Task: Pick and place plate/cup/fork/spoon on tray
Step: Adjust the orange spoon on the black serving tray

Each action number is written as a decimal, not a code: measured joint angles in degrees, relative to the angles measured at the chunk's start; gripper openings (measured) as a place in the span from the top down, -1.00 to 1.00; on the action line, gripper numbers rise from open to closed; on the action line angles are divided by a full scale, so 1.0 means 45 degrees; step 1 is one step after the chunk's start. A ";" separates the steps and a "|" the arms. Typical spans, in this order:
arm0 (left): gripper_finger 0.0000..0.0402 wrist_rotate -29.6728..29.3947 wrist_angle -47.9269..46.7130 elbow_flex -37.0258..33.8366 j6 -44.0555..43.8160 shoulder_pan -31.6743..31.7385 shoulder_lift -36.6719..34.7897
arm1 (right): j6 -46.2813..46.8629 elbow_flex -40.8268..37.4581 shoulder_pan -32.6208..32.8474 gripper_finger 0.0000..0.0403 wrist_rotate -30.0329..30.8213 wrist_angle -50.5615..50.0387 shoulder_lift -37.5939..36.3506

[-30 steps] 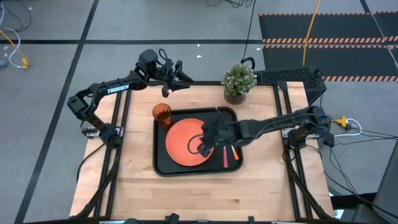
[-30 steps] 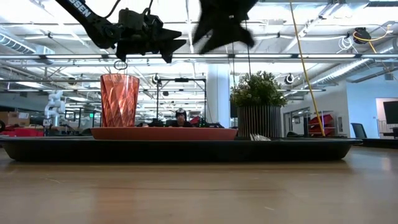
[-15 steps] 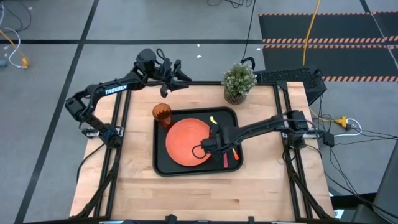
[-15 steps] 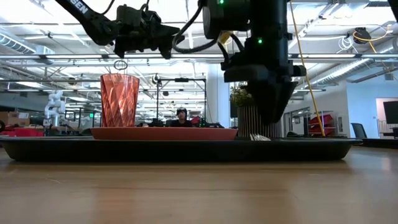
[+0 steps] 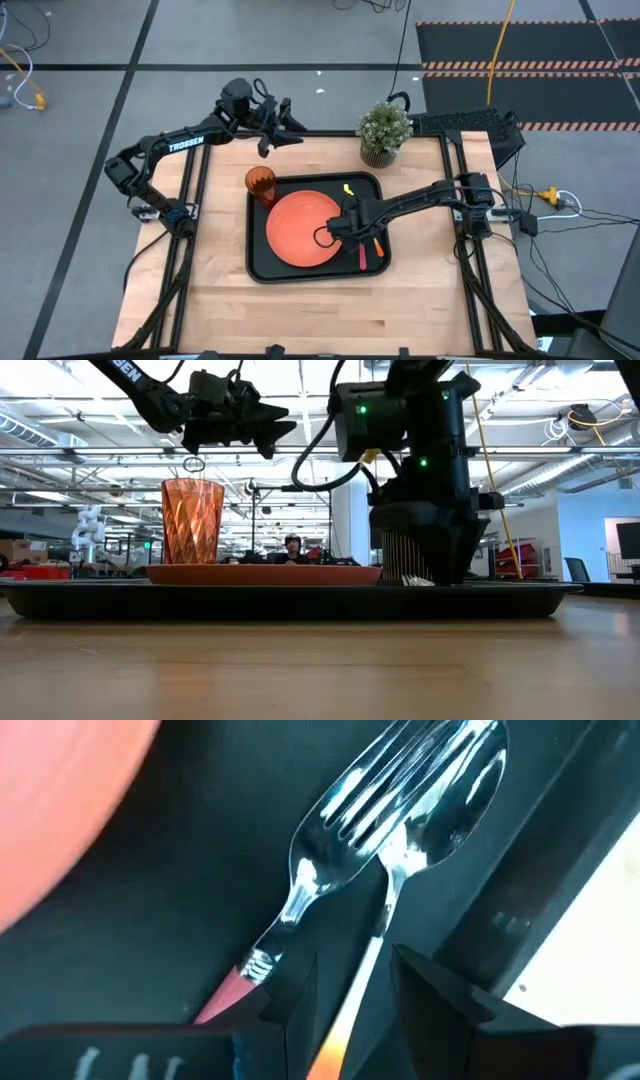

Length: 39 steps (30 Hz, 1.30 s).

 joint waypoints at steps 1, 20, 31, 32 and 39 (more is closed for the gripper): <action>0.14 0.0000 -0.0030 0.0000 0.0006 0.0000 0.0000 | -0.0032 -0.0062 -0.0028 0.41 0.0005 0.0121 -0.0009; 0.14 -0.0005 -0.0562 -0.0001 0.0332 0.0000 0.0010 | -0.0477 -0.0858 -0.0468 0.67 0.0054 0.0988 -0.0044; 0.14 -0.0007 -0.0569 -0.0005 0.0423 0.0000 0.0010 | -0.0299 -0.0887 -0.0468 0.71 0.0195 0.0868 -0.0398; 0.14 -0.0010 -0.0573 -0.0005 0.0419 0.0000 0.0010 | -0.0275 -0.0885 -0.0463 0.71 0.0296 0.0866 -0.0469; 0.14 -0.0010 -0.0664 -0.0005 0.0418 0.0000 0.0010 | -0.0115 -0.0883 -0.0468 0.71 0.0373 0.0939 -0.0471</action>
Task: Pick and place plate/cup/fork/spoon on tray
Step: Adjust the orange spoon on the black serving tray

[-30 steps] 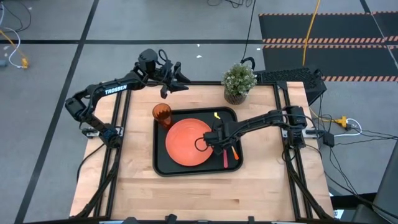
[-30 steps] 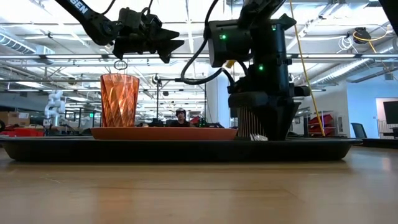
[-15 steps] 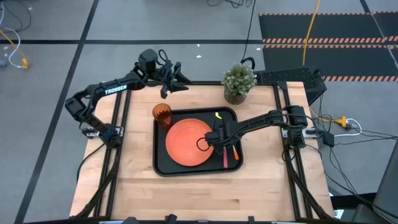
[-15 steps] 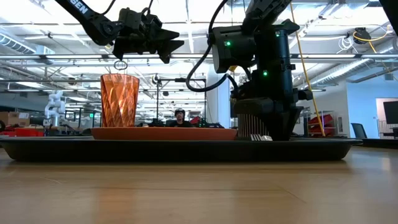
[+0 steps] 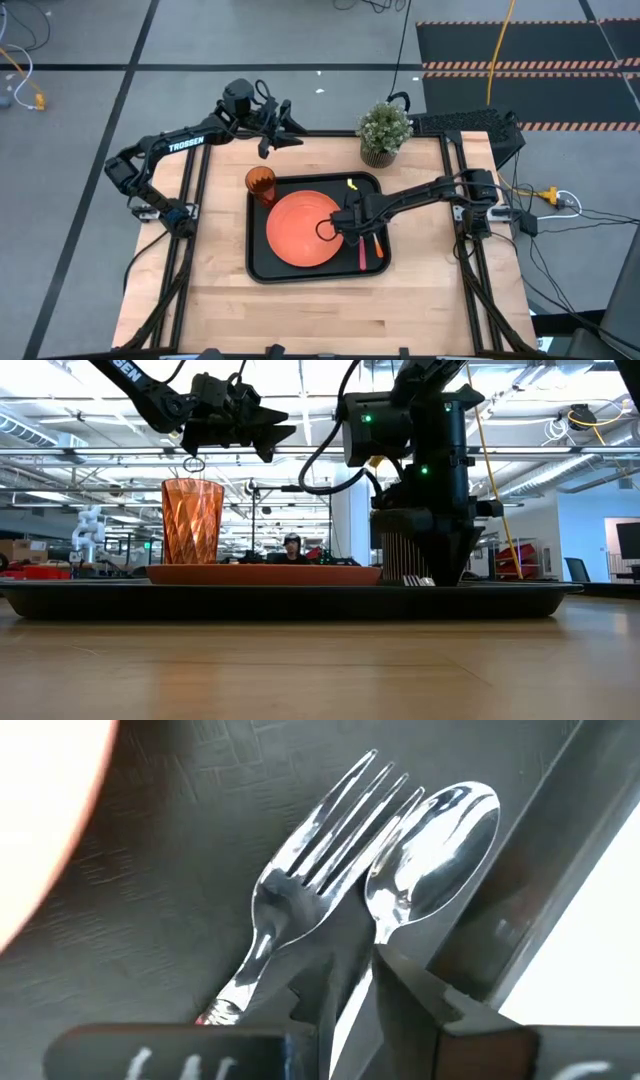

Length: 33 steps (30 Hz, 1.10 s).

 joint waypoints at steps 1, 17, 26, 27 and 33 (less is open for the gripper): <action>0.14 0.0000 0.0000 0.0000 0.0000 0.0000 0.0000 | 0.0039 0.0000 0.0000 0.71 0.0036 0.0013 0.0000; 0.14 -0.0005 -0.0180 0.0000 0.0187 0.0000 0.0000 | 0.0459 -0.0831 0.0005 0.71 -0.0013 0.0455 -0.0044; 0.14 -0.0005 -0.0175 0.0000 0.0214 -0.0005 0.0000 | 0.0533 -0.0845 0.0005 0.71 -0.0023 0.0634 -0.0044; 0.14 -0.0005 -0.0180 0.0000 0.0214 -0.0005 0.0000 | 0.0672 -0.0845 0.0005 0.71 -0.0022 0.0639 -0.0039; 0.14 -0.0005 -0.0185 0.0000 0.0230 -0.0005 0.0000 | 0.1317 -0.0845 0.0074 0.88 -0.0023 0.0649 -0.0034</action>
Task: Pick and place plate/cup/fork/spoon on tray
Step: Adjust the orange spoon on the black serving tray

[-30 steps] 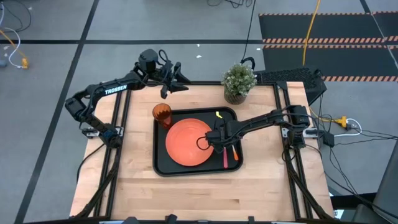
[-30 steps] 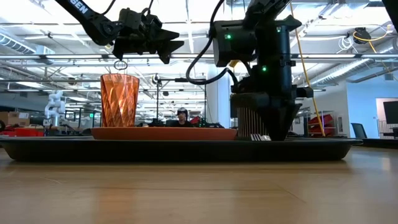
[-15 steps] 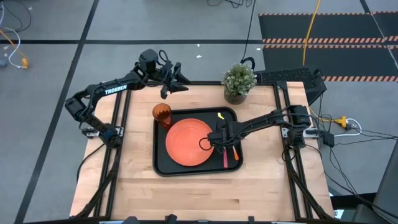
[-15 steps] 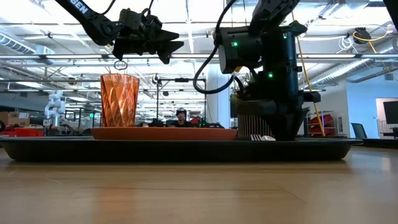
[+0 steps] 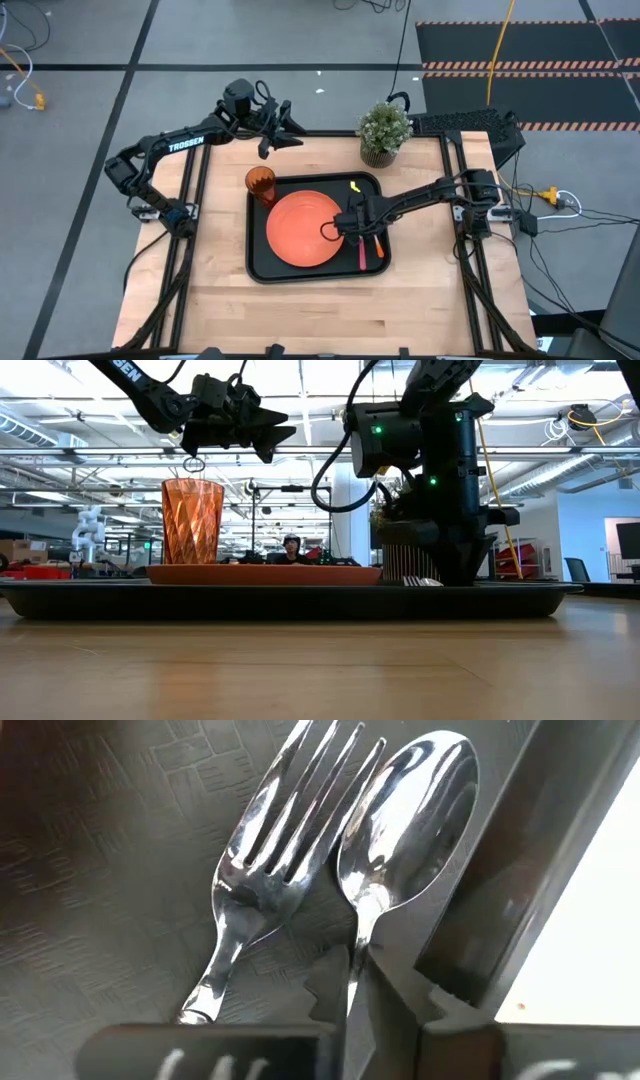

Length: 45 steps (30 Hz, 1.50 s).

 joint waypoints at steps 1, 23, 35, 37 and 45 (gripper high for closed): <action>0.14 0.0000 0.0000 0.0000 0.0013 0.0005 0.0000 | 0.0084 0.0000 0.0031 0.92 0.0004 0.0000 0.0000; 0.14 -0.0019 0.0402 -0.0010 0.0596 0.0662 0.0000 | 0.1739 -0.0034 0.0251 1.00 -0.0343 -0.0264 -0.1471; 0.14 -0.0005 -0.0607 -0.0010 0.0680 0.0719 0.0000 | 0.4524 -0.0030 0.1191 1.00 0.0363 0.0185 -0.1530; 0.14 -0.0005 -0.0869 -0.0010 0.0842 0.0724 0.0000 | 0.4863 -0.0024 0.1331 1.00 0.0551 0.0172 -0.1530; 0.14 -0.0005 -0.1637 -0.0010 0.1342 0.0719 0.0000 | 0.5564 -0.0019 0.1592 1.00 0.1045 0.0141 -0.1528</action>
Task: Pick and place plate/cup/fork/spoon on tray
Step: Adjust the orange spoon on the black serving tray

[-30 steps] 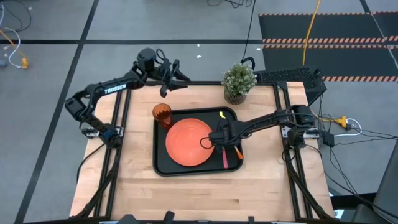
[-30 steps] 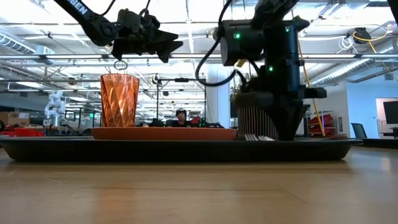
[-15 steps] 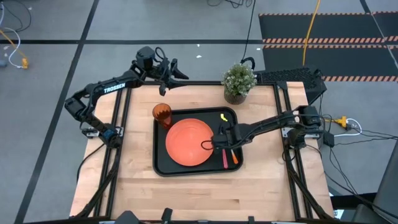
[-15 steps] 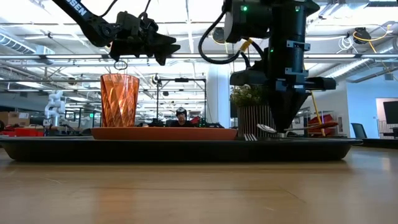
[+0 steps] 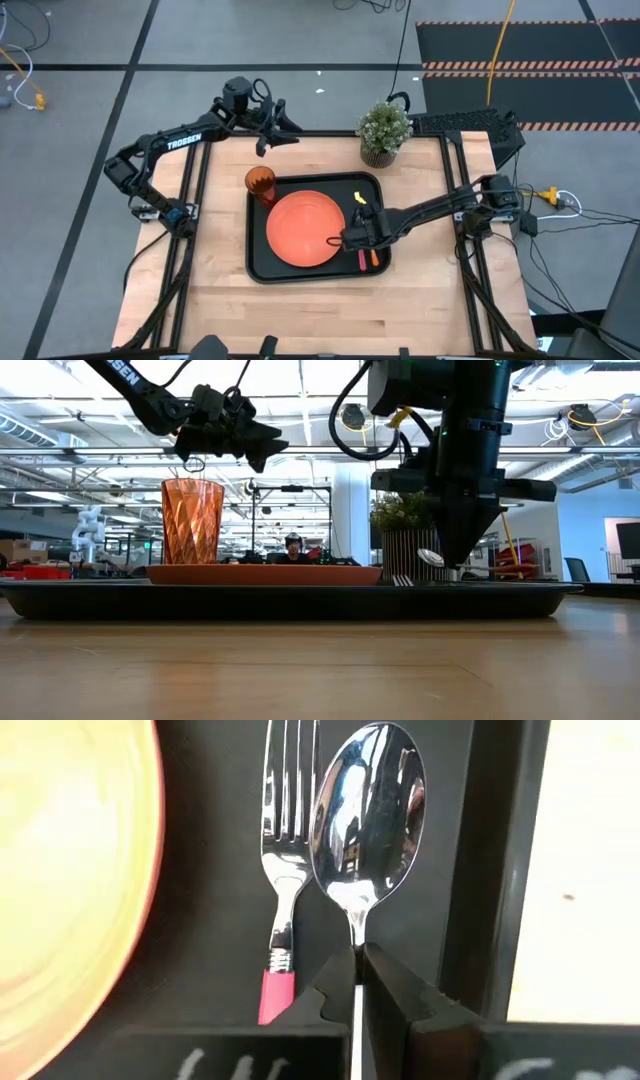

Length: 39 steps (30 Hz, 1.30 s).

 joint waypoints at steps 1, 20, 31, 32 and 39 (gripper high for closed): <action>0.14 0.0000 -0.0047 0.0000 0.0002 0.0000 0.0000 | 0.0037 0.0005 0.0005 1.00 0.0000 0.0009 0.0060; 0.14 0.0000 -0.0447 0.0005 0.0239 0.0000 -0.0005 | 0.0530 -0.1276 0.0155 1.00 0.0070 0.1403 0.0570; 0.14 0.0000 -0.0451 0.0005 0.0250 0.0000 -0.0005 | 0.0664 -0.1457 0.0243 1.00 0.0281 0.1768 0.0542; 0.14 0.0000 -0.0451 0.0005 0.0250 0.0000 -0.0005 | 0.0664 -0.1466 0.0243 0.99 0.0267 0.1817 0.0547; 0.14 0.0000 -0.0471 0.0005 0.0255 0.0000 -0.0005 | 0.0909 -0.1481 0.0243 0.86 0.0246 0.1865 0.0566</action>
